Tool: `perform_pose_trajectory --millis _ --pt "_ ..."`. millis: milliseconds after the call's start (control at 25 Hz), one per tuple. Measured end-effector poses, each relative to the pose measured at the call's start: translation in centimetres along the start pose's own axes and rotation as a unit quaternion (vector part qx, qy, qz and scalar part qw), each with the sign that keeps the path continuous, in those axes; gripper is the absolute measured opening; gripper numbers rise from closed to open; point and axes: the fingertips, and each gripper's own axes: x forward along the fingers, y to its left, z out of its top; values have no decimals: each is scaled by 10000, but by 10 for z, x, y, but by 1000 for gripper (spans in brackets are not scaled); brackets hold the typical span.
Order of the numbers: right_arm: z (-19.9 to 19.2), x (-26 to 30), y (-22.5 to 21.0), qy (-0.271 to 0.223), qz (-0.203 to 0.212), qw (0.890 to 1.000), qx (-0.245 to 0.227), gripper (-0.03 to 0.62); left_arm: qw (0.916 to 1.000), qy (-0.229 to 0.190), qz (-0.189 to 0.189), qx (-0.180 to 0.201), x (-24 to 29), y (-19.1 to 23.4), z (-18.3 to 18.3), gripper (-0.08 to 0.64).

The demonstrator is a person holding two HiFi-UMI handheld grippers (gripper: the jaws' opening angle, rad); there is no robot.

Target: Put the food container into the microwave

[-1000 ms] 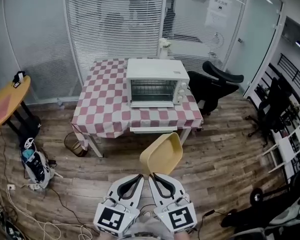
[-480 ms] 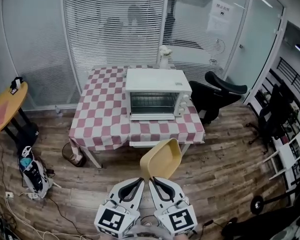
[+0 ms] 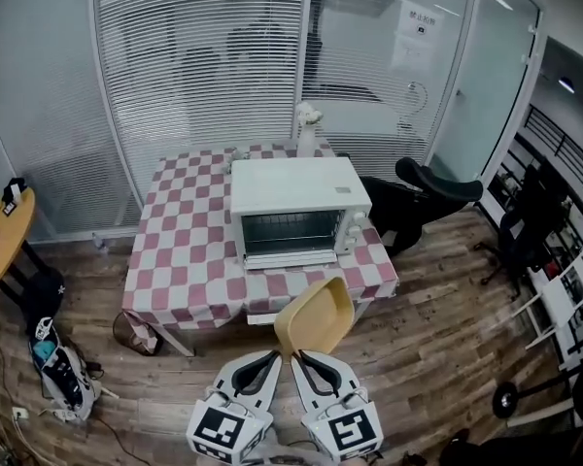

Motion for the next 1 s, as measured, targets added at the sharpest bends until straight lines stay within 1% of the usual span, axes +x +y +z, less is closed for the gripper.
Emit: perform_pose_trajectory --millis 160,320,560,760,1000 --pt "0 24 -11 27 -68 9999 81 9 9998 121 -166 -21 16 16 0 12" --pt "0 47 -20 42 -112 9999 92 9 9998 -16 -181 -12 31 37 2 11" --pt "-3 77 -25 136 -181 9997 112 9 9996 40 -297 -3 42 62 6 12" --pt "-8 96 -31 240 -197 9994 179 9 9994 154 -294 -56 52 78 4 12" --pt "-18 113 -56 381 -227 9987 264 9 9993 235 -271 -145 78 93 0 12"
